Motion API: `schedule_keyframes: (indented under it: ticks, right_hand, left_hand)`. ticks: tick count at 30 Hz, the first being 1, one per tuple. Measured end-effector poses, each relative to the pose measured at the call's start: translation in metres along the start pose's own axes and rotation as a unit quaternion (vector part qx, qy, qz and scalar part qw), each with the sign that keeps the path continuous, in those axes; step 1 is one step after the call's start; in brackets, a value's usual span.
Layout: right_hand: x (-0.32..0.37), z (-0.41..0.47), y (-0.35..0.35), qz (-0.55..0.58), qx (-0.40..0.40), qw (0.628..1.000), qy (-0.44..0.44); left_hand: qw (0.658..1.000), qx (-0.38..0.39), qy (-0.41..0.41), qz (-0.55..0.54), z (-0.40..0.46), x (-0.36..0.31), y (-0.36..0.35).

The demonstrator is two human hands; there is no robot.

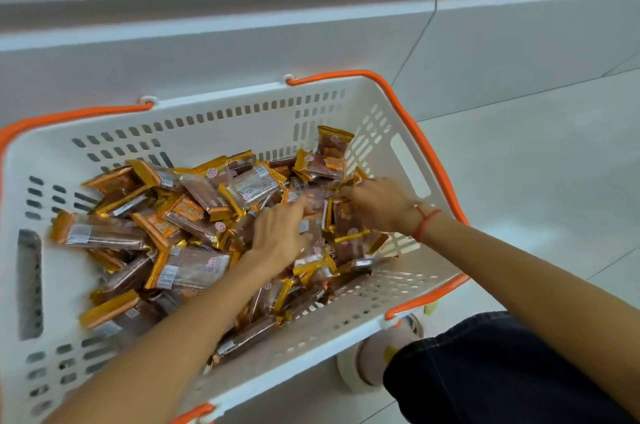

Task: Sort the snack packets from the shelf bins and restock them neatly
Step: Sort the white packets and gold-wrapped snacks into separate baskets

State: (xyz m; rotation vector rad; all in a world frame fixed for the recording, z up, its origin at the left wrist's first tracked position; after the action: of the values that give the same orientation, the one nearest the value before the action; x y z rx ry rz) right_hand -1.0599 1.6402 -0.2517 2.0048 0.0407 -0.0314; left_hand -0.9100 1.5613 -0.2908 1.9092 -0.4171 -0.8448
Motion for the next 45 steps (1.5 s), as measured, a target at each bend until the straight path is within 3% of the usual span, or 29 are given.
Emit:
schedule_keyframes:
  ticks: [3, 5, 7, 9, 11, 14, 16, 19, 25, 28, 31, 33, 35, 37, 40, 43, 45]
  right_hand:
    - [-0.01, 0.011, 0.019, 0.101, -0.158, 0.978, -0.095]
    - [-0.013, 0.014, 0.035, 0.075, -0.244, 0.959, -0.122]
    - [-0.002, 0.016, 0.04, 0.047, -0.274, 0.958, -0.07]
    - [0.019, 0.016, 0.026, 0.054, -0.241, 0.968, 0.051]
    - [0.039, 0.013, 0.002, 0.085, -0.131, 0.98, 0.12]
    - [0.051, 0.012, -0.03, 0.06, 0.05, 0.99, 0.117]
    - [0.052, 0.013, -0.045, -0.054, 0.127, 0.983, 0.117]
    - [0.054, 0.02, -0.058, -0.118, 0.151, 0.975, 0.116]
    - [0.049, 0.034, -0.052, -0.061, 0.107, 0.983, 0.136]
    - [0.034, 0.022, -0.034, 0.05, 0.091, 0.988, 0.116]
    - [0.018, 0.011, -0.003, 0.238, 0.076, 0.965, 0.076]
    - [0.015, 0.005, 0.033, 0.372, 0.022, 0.927, 0.032]
    - [0.022, 0.004, 0.071, 0.464, -0.077, 0.882, 0.005]
    - [0.038, 0.005, 0.101, 0.53, -0.157, 0.833, 0.005]
    - [0.077, 0.011, 0.128, 0.604, -0.189, 0.773, 0.045]
    - [0.122, 0.023, 0.136, 0.623, -0.172, 0.76, 0.07]
    - [0.152, 0.036, 0.131, 0.605, -0.154, 0.775, 0.096]
  left_hand:
    - [0.987, -0.157, 0.01, 0.005, 0.004, 0.036, 0.043]
    - [0.979, -0.194, 0.039, 0.056, 0.006, 0.066, 0.063]
    - [0.972, -0.203, 0.048, 0.105, 0.004, 0.084, 0.07]
    - [0.974, -0.188, -0.022, 0.123, -0.004, 0.077, 0.065]
    - [0.976, -0.102, -0.136, 0.139, -0.011, 0.057, 0.048]
    - [0.956, 0.084, -0.164, 0.227, -0.016, 0.045, 0.015]
    - [0.933, 0.113, -0.165, 0.3, -0.018, 0.051, 0.005]
    - [0.932, 0.111, -0.157, 0.308, -0.017, 0.063, 0.013]
    - [0.933, 0.1, -0.128, 0.321, -0.027, 0.077, 0.028]
    - [0.959, 0.125, -0.105, 0.233, -0.028, 0.076, 0.03]
    - [0.985, 0.167, -0.03, 0.029, -0.025, 0.056, 0.05]
    - [0.978, 0.178, 0.011, -0.112, -0.028, 0.039, 0.068]
    - [0.936, 0.182, 0.041, -0.298, -0.035, 0.027, 0.084]
    - [0.888, 0.118, 0.072, -0.438, -0.045, 0.029, 0.102]
    - [0.831, 0.011, 0.103, -0.547, -0.07, 0.049, 0.132]
    - [0.82, -0.121, 0.06, -0.556, -0.111, 0.074, 0.162]
    - [0.816, -0.254, 0.062, -0.515, -0.143, 0.098, 0.176]
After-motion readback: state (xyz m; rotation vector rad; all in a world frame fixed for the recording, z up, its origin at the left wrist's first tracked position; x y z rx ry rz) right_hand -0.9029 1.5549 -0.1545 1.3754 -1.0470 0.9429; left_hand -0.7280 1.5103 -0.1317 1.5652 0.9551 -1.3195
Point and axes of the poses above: each hand's wrist, its own z-axis towards the middle knuckle, its own y-axis out of the back of the hand, x = y × z, the point moved 3 cm from there along z, towards the middle knuckle, and after that the axes turned 9 degrees about y, right-handed, at the moved point
